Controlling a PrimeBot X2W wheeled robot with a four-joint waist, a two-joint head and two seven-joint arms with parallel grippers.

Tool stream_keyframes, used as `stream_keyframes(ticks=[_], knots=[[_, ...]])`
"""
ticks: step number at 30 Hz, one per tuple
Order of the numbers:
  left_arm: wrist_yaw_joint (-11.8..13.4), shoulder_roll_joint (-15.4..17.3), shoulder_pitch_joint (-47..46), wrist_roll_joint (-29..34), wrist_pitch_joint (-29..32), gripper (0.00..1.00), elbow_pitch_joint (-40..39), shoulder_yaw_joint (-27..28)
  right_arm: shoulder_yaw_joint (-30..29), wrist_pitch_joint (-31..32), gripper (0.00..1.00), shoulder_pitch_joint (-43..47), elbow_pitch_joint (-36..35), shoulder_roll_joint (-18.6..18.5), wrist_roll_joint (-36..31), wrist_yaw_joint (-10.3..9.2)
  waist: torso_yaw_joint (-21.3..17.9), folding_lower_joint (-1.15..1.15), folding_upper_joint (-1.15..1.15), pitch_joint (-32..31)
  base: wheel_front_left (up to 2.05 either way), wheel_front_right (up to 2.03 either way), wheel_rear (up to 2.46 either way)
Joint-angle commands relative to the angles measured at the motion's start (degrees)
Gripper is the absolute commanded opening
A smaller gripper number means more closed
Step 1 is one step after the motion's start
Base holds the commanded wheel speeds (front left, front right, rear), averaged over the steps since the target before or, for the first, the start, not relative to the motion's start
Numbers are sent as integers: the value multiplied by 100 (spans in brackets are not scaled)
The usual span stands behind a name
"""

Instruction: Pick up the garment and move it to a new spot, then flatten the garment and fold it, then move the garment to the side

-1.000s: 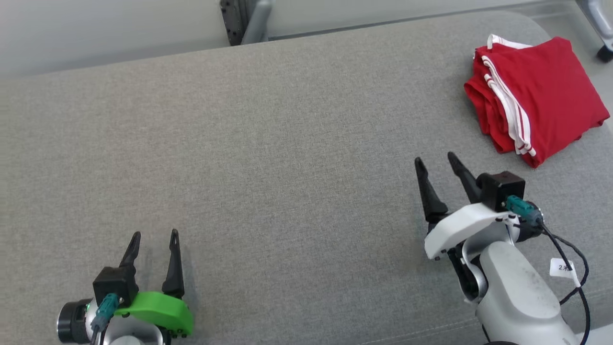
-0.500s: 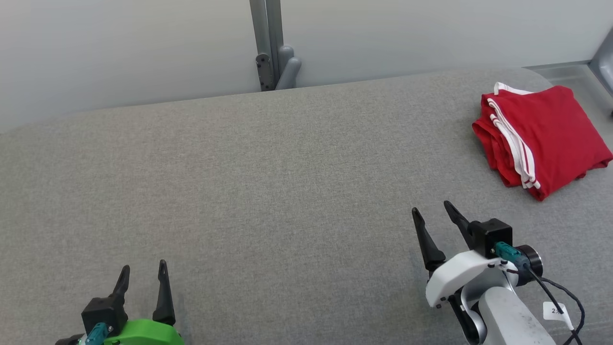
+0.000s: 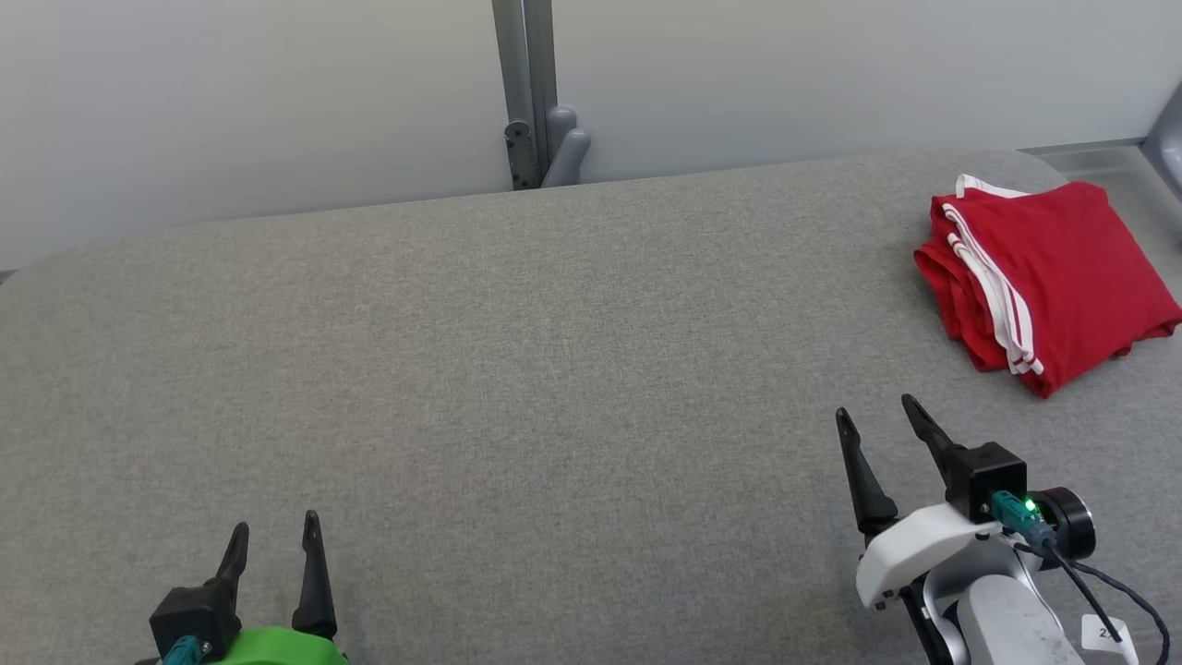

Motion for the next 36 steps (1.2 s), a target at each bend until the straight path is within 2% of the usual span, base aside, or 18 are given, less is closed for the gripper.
stream_keyframes(ticks=[1, 29, 30, 33, 36], knots=[[-38, 8, 55, -49, 5, 100, -40, -20, -27, -15, 100, 84, -53, -12, -72, -10, -17, 0, 0, 8, 0, 0, 0], [-115, 11, 92, -240, 5, 100, 52, -99, 138, -14, 100, 94, 28, -18, 33, -9, 95, 0, 0, 82, 0, 0, 0], [-101, -5, 9, -227, 2, 0, 58, -107, 144, 0, 0, 83, 23, 8, 25, -1, 95, 0, 0, 82, 0, 0, 0], [-99, -34, 13, -247, 16, 0, 209, -114, 140, 20, 0, 163, 162, 24, 49, 1, 97, 0, 0, 83, 0, 0, 0], [-108, -34, -54, -535, 138, 0, 237, -49, 42, 151, 0, 132, 185, 26, 371, 1, 102, 0, 0, 83, 0, 0, 0]])
